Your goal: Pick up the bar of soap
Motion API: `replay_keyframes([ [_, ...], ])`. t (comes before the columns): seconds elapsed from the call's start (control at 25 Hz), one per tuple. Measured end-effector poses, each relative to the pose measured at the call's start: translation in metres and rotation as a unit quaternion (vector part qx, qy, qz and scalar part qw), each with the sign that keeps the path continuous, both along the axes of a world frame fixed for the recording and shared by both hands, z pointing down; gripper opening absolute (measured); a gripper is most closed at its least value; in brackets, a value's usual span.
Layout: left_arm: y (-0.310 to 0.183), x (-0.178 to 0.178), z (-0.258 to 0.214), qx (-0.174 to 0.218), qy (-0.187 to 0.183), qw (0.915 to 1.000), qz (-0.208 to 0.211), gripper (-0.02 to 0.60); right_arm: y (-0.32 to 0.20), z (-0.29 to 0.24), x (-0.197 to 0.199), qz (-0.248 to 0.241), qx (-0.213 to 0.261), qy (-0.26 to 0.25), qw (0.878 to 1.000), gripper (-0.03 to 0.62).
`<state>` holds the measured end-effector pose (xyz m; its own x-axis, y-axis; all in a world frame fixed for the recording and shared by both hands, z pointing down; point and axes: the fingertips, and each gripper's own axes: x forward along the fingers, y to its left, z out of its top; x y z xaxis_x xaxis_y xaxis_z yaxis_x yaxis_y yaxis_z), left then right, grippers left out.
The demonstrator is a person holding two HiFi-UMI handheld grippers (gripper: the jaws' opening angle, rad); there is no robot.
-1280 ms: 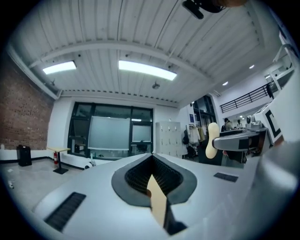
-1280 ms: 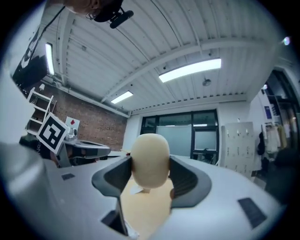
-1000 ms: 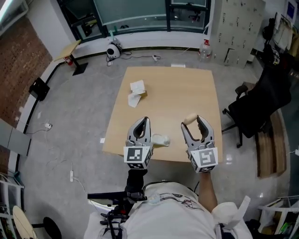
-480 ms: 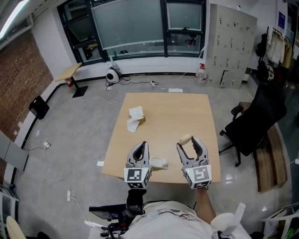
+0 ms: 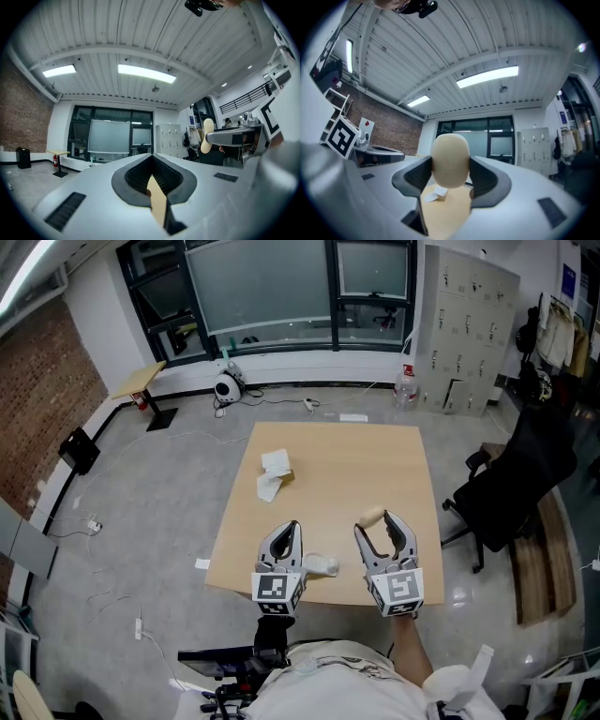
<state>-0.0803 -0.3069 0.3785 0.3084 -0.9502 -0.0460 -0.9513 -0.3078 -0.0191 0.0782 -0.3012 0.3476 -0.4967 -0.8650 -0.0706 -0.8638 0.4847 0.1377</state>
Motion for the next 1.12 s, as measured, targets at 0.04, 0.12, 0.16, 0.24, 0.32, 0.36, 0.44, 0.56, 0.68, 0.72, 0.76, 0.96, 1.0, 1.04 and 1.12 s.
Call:
replay_keyframes([
  [0.04, 0.001, 0.0, 0.0, 0.001, -0.001, 1.0, 0.0, 0.005, 0.0, 0.0, -0.001, -0.001, 0.0, 0.0, 1.0, 0.253],
  [0.12, 0.002, -0.002, 0.0, 0.001, -0.001, 1.0, -0.002, 0.005, 0.002, 0.0, -0.003, -0.002, 0.001, 0.0, 1.0, 0.253],
  [0.16, 0.002, -0.004, -0.001, 0.001, 0.0, 1.0, -0.003, 0.005, 0.002, -0.001, -0.004, -0.003, 0.002, 0.001, 1.0, 0.253],
  [0.24, 0.003, -0.007, -0.002, 0.0, 0.003, 1.0, -0.006, 0.005, 0.003, -0.003, -0.006, -0.006, 0.004, 0.002, 1.0, 0.253],
  [0.32, 0.003, -0.009, 0.0, -0.001, 0.004, 1.0, -0.009, 0.005, 0.004, -0.003, -0.009, -0.008, 0.005, 0.003, 1.0, 0.253],
  [0.36, 0.004, -0.01, 0.0, -0.002, 0.005, 0.9999, -0.009, 0.005, 0.005, -0.002, -0.01, -0.009, 0.005, 0.003, 1.0, 0.253],
  [0.44, 0.005, -0.009, 0.001, -0.002, 0.005, 0.9999, -0.01, 0.005, 0.005, -0.001, -0.009, -0.01, 0.003, 0.003, 1.0, 0.253],
  [0.56, 0.006, -0.01, 0.0, -0.002, 0.005, 0.9999, -0.011, 0.005, 0.005, -0.002, -0.01, -0.01, 0.004, 0.003, 1.0, 0.253],
  [0.68, 0.009, -0.012, -0.001, -0.001, 0.005, 0.9999, -0.012, 0.005, 0.008, -0.003, -0.012, -0.011, 0.007, 0.003, 1.0, 0.253],
  [0.72, 0.01, -0.012, -0.001, 0.0, 0.004, 0.9999, -0.012, 0.005, 0.009, -0.003, -0.013, -0.011, 0.008, 0.004, 1.0, 0.253],
  [0.76, 0.011, -0.012, -0.001, 0.0, 0.004, 0.9999, -0.011, 0.005, 0.01, -0.003, -0.013, -0.011, 0.008, 0.005, 1.0, 0.253],
  [0.96, 0.014, -0.014, -0.003, 0.001, 0.002, 0.9999, -0.012, 0.005, 0.012, -0.004, -0.015, -0.008, 0.007, 0.011, 1.0, 0.253],
  [1.0, 0.015, -0.014, -0.003, 0.001, 0.002, 0.9999, -0.012, 0.005, 0.012, -0.003, -0.016, -0.008, 0.007, 0.011, 1.0, 0.253],
  [1.04, 0.016, -0.014, -0.003, 0.001, 0.002, 0.9999, -0.011, 0.005, 0.013, -0.003, -0.016, -0.009, 0.008, 0.011, 1.0, 0.253],
  [1.12, 0.017, -0.014, -0.003, 0.001, 0.003, 0.9999, -0.011, 0.005, 0.015, -0.003, -0.017, -0.01, 0.009, 0.01, 1.0, 0.253],
])
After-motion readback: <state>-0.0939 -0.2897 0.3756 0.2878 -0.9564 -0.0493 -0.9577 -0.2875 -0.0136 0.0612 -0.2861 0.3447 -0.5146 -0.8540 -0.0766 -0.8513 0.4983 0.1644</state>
